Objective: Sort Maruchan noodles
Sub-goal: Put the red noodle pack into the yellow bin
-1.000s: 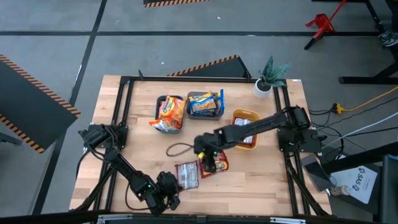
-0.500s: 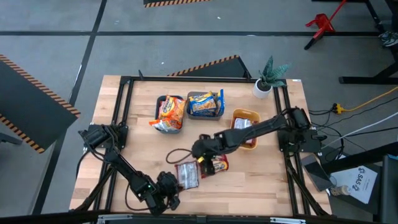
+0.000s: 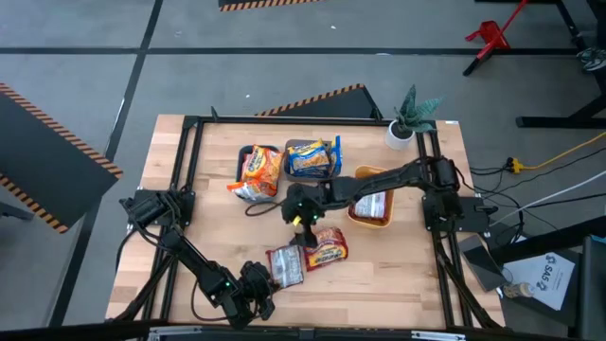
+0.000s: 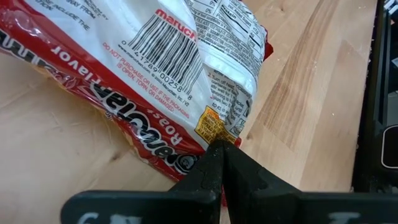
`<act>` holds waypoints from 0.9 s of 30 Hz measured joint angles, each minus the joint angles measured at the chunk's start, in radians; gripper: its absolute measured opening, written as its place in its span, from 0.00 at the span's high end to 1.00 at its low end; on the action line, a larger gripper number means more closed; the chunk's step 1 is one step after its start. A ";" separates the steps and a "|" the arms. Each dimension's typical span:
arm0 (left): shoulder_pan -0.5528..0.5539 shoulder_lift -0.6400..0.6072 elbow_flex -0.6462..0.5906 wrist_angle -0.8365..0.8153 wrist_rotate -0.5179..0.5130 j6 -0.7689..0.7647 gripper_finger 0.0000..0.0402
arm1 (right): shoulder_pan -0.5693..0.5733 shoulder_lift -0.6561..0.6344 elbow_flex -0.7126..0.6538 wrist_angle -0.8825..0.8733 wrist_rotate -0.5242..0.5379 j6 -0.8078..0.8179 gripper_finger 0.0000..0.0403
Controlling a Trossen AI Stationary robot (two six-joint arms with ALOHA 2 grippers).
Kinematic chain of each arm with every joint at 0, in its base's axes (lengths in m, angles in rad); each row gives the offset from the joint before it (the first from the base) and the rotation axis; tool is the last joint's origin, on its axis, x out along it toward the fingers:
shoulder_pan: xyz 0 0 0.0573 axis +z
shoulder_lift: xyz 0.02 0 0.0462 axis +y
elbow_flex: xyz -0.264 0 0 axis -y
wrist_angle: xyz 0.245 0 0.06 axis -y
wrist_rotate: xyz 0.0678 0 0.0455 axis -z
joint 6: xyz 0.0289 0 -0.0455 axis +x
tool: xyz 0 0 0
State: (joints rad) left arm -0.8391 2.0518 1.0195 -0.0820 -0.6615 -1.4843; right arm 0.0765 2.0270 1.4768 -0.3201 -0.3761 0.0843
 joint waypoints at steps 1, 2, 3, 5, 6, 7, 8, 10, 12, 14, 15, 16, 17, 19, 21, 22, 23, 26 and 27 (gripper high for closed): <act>0.000 0.000 0.000 0.000 -0.001 0.001 1.00 | -0.002 0.008 0.000 -0.005 -0.010 -0.007 0.10; 0.000 0.000 0.000 0.000 -0.001 0.001 1.00 | 0.000 0.021 -0.001 -0.002 -0.022 -0.008 0.08; 0.000 0.000 0.000 0.000 -0.002 0.002 1.00 | 0.003 0.033 -0.001 0.013 -0.036 -0.012 0.07; 0.000 0.000 0.000 -0.001 -0.001 0.002 1.00 | 0.018 0.056 -0.001 0.026 -0.042 -0.015 0.07; 0.000 0.000 0.000 -0.003 -0.001 0.002 1.00 | 0.019 0.064 -0.001 0.047 -0.029 -0.017 0.08; 0.000 0.000 0.000 -0.003 -0.001 0.004 1.00 | 0.021 0.072 -0.001 0.053 -0.019 -0.018 0.08; 0.000 0.000 0.000 -0.003 -0.001 0.006 1.00 | 0.020 0.080 -0.001 0.069 -0.019 -0.017 0.09; 0.000 0.000 0.000 -0.003 -0.001 0.011 1.00 | 0.012 0.096 -0.001 0.095 -0.031 -0.012 0.10; 0.000 0.000 0.000 -0.003 -0.001 0.021 1.00 | 0.005 0.112 -0.001 0.100 -0.061 -0.008 0.11; 0.000 0.000 0.000 -0.003 -0.001 0.025 1.00 | 0.005 0.131 -0.001 0.102 -0.093 0.012 0.11; 0.000 0.000 0.000 -0.003 -0.001 0.024 1.00 | 0.009 0.138 -0.001 0.093 -0.114 0.020 0.12; 0.000 0.000 0.000 -0.003 -0.001 0.025 1.00 | 0.017 0.146 -0.001 0.090 -0.136 0.029 0.12; 0.000 0.000 0.000 -0.003 -0.001 0.025 1.00 | 0.024 0.152 -0.001 0.090 -0.158 0.041 0.12; 0.000 0.000 0.000 -0.003 -0.001 0.025 1.00 | 0.035 0.159 -0.001 0.086 -0.187 0.045 0.12; 0.000 0.000 0.000 -0.003 -0.001 0.025 1.00 | 0.052 0.161 -0.001 0.086 -0.203 0.045 0.12; 0.000 0.000 0.000 -0.003 -0.001 0.025 1.00 | 0.061 0.161 -0.001 0.087 -0.204 0.045 0.12; 0.000 0.000 0.000 -0.003 -0.002 0.025 1.00 | 0.070 0.161 -0.001 0.087 -0.204 0.045 0.12; 0.000 0.001 0.000 -0.002 -0.010 0.025 1.00 | 0.093 0.162 -0.001 0.096 -0.192 0.048 0.12; 0.000 0.001 0.000 -0.002 -0.010 0.025 1.00 | 0.101 0.162 -0.001 0.105 -0.187 0.060 0.12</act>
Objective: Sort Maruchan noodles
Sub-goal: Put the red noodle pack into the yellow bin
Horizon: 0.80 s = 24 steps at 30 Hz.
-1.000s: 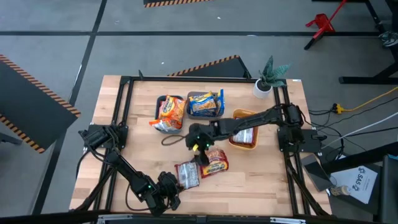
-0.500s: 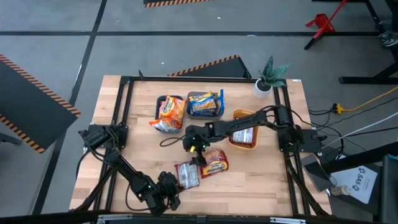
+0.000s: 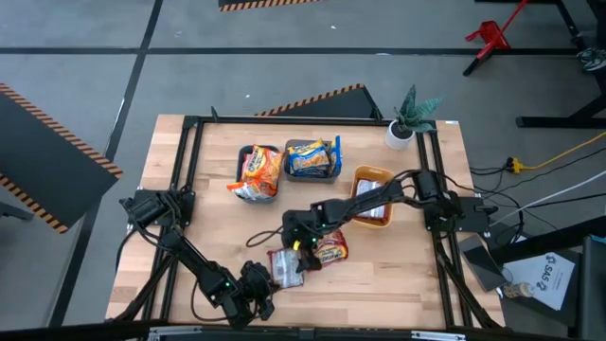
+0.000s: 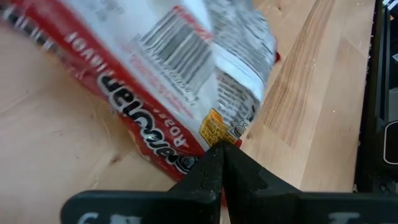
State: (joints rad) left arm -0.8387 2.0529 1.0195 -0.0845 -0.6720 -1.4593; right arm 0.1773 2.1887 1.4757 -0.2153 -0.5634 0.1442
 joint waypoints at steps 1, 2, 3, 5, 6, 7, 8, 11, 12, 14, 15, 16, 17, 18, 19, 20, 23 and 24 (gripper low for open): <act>0.000 0.000 0.000 0.000 -0.001 0.000 1.00 | 0.007 0.000 0.000 0.010 0.003 0.013 0.13; 0.001 0.000 0.000 0.001 -0.001 0.000 1.00 | 0.014 0.000 0.000 0.020 0.006 0.029 0.14; 0.003 0.000 0.000 0.002 -0.001 0.001 1.00 | 0.020 0.000 0.000 0.035 0.011 0.040 0.16; 0.004 0.000 0.000 0.006 -0.002 0.004 1.00 | 0.027 0.000 0.000 0.066 0.029 0.059 0.20; 0.004 0.000 0.000 0.008 -0.005 0.004 1.00 | 0.028 0.000 0.000 0.080 0.034 0.065 0.23; 0.004 0.001 0.000 0.011 -0.007 0.003 1.00 | 0.028 0.000 0.000 0.091 0.042 0.077 0.26; 0.004 0.002 0.000 0.012 -0.011 0.003 1.00 | 0.028 0.000 0.000 0.102 0.053 0.094 0.29; 0.005 0.003 -0.001 0.025 -0.013 0.004 1.00 | 0.026 0.000 0.000 0.109 0.093 0.137 0.41; 0.006 0.004 -0.002 0.034 -0.018 0.003 1.00 | 0.026 0.000 0.000 0.109 0.100 0.143 0.45; 0.004 0.003 -0.004 0.051 -0.031 0.010 1.00 | 0.025 0.000 0.000 0.110 0.098 0.152 0.56; 0.003 -0.001 -0.006 0.057 -0.037 0.013 1.00 | 0.025 -0.001 0.001 0.112 0.095 0.163 0.61; 0.003 -0.009 -0.009 0.059 -0.041 0.013 1.00 | 0.026 -0.002 0.002 0.115 0.093 0.169 0.66; 0.003 -0.022 -0.011 0.057 -0.042 0.009 0.99 | 0.026 -0.004 0.003 0.116 0.092 0.175 0.71; 0.003 -0.037 -0.013 0.051 -0.040 0.005 0.98 | 0.026 -0.004 0.004 0.118 0.094 0.186 0.72; 0.004 -0.054 -0.014 0.037 -0.029 0.005 0.97 | 0.024 -0.005 0.004 0.120 0.096 0.196 0.72; 0.005 -0.077 -0.017 0.016 -0.020 0.007 0.95 | 0.020 -0.007 0.004 0.119 0.097 0.202 0.72; 0.003 -0.151 -0.019 -0.028 -0.003 0.011 0.90 | -0.001 -0.027 0.000 0.093 0.087 0.202 0.72; 0.001 -0.185 -0.018 -0.038 -0.003 0.012 0.89 | -0.012 -0.039 -0.001 0.079 0.081 0.209 0.72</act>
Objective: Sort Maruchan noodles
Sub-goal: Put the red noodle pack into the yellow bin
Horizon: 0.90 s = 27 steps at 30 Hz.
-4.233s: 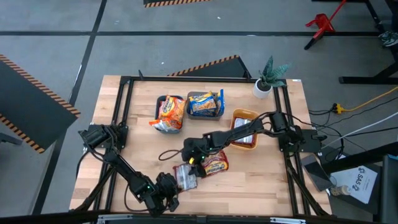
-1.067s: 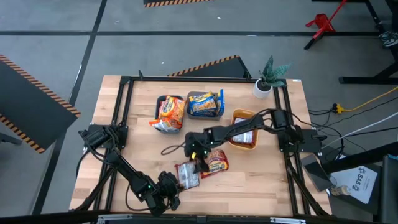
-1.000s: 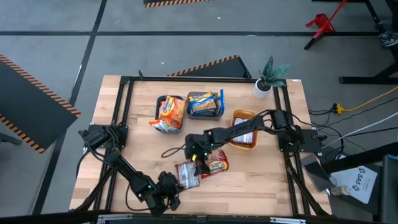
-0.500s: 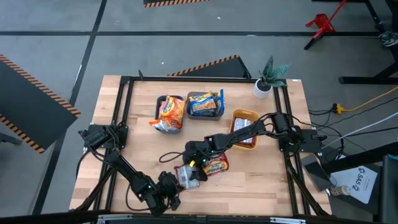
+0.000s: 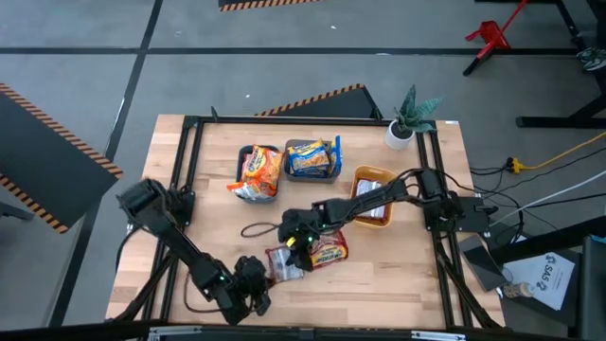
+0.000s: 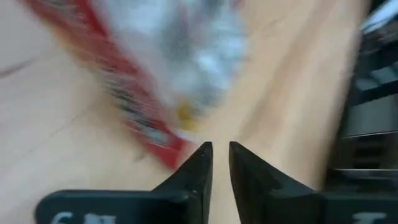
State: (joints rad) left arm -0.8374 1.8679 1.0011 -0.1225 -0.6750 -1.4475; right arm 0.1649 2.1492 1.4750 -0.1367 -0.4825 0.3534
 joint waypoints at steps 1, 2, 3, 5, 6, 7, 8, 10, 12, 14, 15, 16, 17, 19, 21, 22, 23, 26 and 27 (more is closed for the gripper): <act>-0.001 -0.034 0.002 -0.005 -0.002 0.004 0.87 | -0.016 -0.017 0.000 -0.018 -0.006 -0.001 0.72; -0.003 -0.067 0.004 -0.013 -0.004 0.014 0.86 | -0.034 -0.039 0.000 -0.035 -0.011 -0.008 0.72; -0.005 -0.100 0.003 -0.029 -0.004 0.030 0.85 | -0.054 -0.064 0.001 -0.060 -0.016 -0.020 0.72; -0.007 -0.163 0.003 -0.038 -0.008 0.084 0.84 | -0.098 -0.117 0.001 -0.136 -0.024 -0.059 0.72; -0.007 -0.193 0.003 -0.036 -0.016 0.116 0.84 | -0.120 -0.145 0.001 -0.178 -0.025 -0.082 0.72; -0.007 -0.221 0.003 -0.035 -0.029 0.148 0.84 | -0.143 -0.176 0.001 -0.230 -0.022 -0.110 0.72; -0.006 -0.246 0.004 -0.034 -0.034 0.173 0.84 | -0.168 -0.210 0.001 -0.289 -0.016 -0.141 0.72; -0.006 -0.286 0.004 -0.038 -0.047 0.218 0.85 | -0.217 -0.289 0.000 -0.403 -0.001 -0.199 0.72; -0.007 -0.316 0.004 -0.041 -0.074 0.252 0.85 | -0.264 -0.378 -0.029 -0.478 0.008 -0.232 0.72; -0.006 -0.341 0.005 -0.055 -0.105 0.268 0.85 | -0.312 -0.470 -0.086 -0.551 0.012 -0.247 0.72; -0.006 -0.347 0.005 -0.057 -0.115 0.273 0.85 | -0.334 -0.521 -0.122 -0.584 0.029 -0.252 0.72; -0.006 -0.350 0.006 -0.057 -0.122 0.274 0.85 | -0.355 -0.578 -0.163 -0.621 0.065 -0.251 0.72; -0.006 -0.354 0.006 -0.064 -0.131 0.275 0.85 | -0.374 -0.634 -0.203 -0.652 0.114 -0.248 0.72; -0.006 -0.358 0.006 -0.070 -0.144 0.275 0.85 | -0.411 -0.754 -0.291 -0.684 0.261 -0.244 0.72; -0.006 -0.358 0.006 -0.082 -0.153 0.275 0.85 | -0.438 -0.857 -0.373 -0.672 0.453 -0.246 0.72; -0.006 -0.357 0.006 -0.087 -0.155 0.275 0.85 | -0.450 -0.900 -0.408 -0.645 0.525 -0.262 0.72; -0.003 -0.357 0.006 -0.087 -0.155 0.275 0.85 | -0.460 -0.935 -0.441 -0.612 0.571 -0.288 0.72; 0.007 -0.357 0.007 -0.103 -0.151 0.274 0.85 | -0.475 -0.989 -0.517 -0.564 0.610 -0.339 0.72; 0.011 -0.357 0.007 -0.105 -0.150 0.274 0.85 | -0.475 -0.991 -0.542 -0.568 0.631 -0.358 0.72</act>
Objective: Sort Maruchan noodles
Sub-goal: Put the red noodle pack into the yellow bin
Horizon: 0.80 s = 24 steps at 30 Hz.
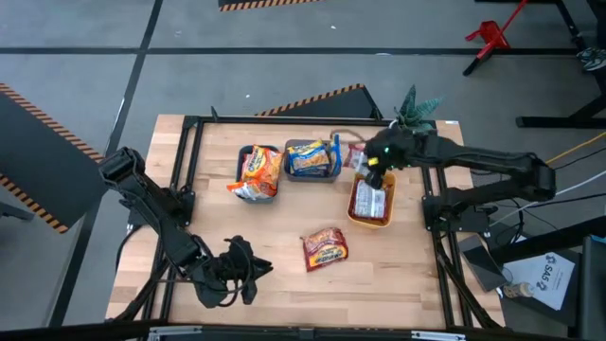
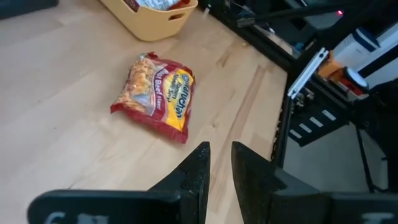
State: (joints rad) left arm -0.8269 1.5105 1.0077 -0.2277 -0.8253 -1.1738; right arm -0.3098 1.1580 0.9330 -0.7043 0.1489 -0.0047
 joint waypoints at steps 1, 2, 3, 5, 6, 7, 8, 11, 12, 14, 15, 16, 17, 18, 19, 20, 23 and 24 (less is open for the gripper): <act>0.003 0.000 0.000 0.000 0.000 0.000 0.85 | 0.002 0.002 -0.022 -0.012 0.042 -0.009 0.72; 0.006 0.000 0.000 0.000 0.002 0.000 0.85 | 0.003 0.002 -0.043 -0.021 0.071 -0.022 0.72; 0.008 0.000 0.000 -0.002 0.008 -0.001 0.85 | 0.001 0.002 -0.060 -0.025 0.095 -0.029 0.72; 0.015 0.000 0.000 -0.006 0.020 -0.001 0.85 | 0.001 0.001 -0.086 -0.013 0.119 -0.033 0.72; 0.018 0.000 0.000 -0.006 0.027 -0.001 0.85 | 0.001 0.000 -0.097 -0.008 0.133 -0.037 0.72; 0.018 0.000 0.000 -0.006 0.028 -0.001 0.85 | 0.001 0.000 -0.105 -0.008 0.145 -0.043 0.72; 0.019 0.000 0.000 -0.007 0.028 -0.001 0.85 | 0.001 0.000 -0.109 -0.013 0.150 -0.050 0.72; 0.018 0.000 0.001 -0.020 0.031 -0.002 0.85 | 0.004 -0.010 -0.105 -0.018 0.136 -0.061 0.72; 0.018 0.000 0.001 -0.026 0.031 -0.002 0.85 | 0.009 -0.021 -0.099 -0.027 0.132 -0.071 0.72; 0.018 0.000 0.001 -0.030 0.031 -0.002 0.85 | 0.020 -0.045 -0.078 -0.025 0.142 -0.082 0.72; 0.018 0.000 0.001 -0.031 0.031 -0.002 0.85 | 0.025 -0.062 -0.069 -0.021 0.145 -0.084 0.72; 0.018 0.000 0.001 -0.033 0.031 -0.002 0.85 | 0.024 -0.082 -0.062 -0.021 0.146 -0.086 0.72; 0.018 0.000 0.001 -0.034 0.031 -0.002 0.85 | 0.024 -0.103 -0.061 -0.021 0.144 -0.090 0.72; 0.018 0.000 0.001 -0.038 0.030 -0.002 0.85 | 0.024 -0.122 -0.061 -0.026 0.138 -0.097 0.72; 0.018 0.000 0.001 -0.041 0.029 -0.002 0.85 | 0.023 -0.137 -0.064 -0.029 0.140 -0.103 0.72; 0.018 0.000 0.002 -0.046 0.025 -0.002 0.85 | 0.023 -0.149 -0.069 -0.032 0.151 -0.105 0.72; 0.018 0.000 0.002 -0.060 0.023 -0.003 0.85 | 0.022 -0.169 -0.088 -0.037 0.167 -0.107 0.72; 0.018 0.000 0.002 -0.063 0.023 -0.009 0.85 | 0.022 -0.170 -0.093 -0.039 0.165 -0.108 0.72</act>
State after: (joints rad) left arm -0.8089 1.5101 1.0092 -0.2912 -0.8021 -1.1829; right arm -0.2882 0.9878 0.8397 -0.7433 0.3144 -0.1124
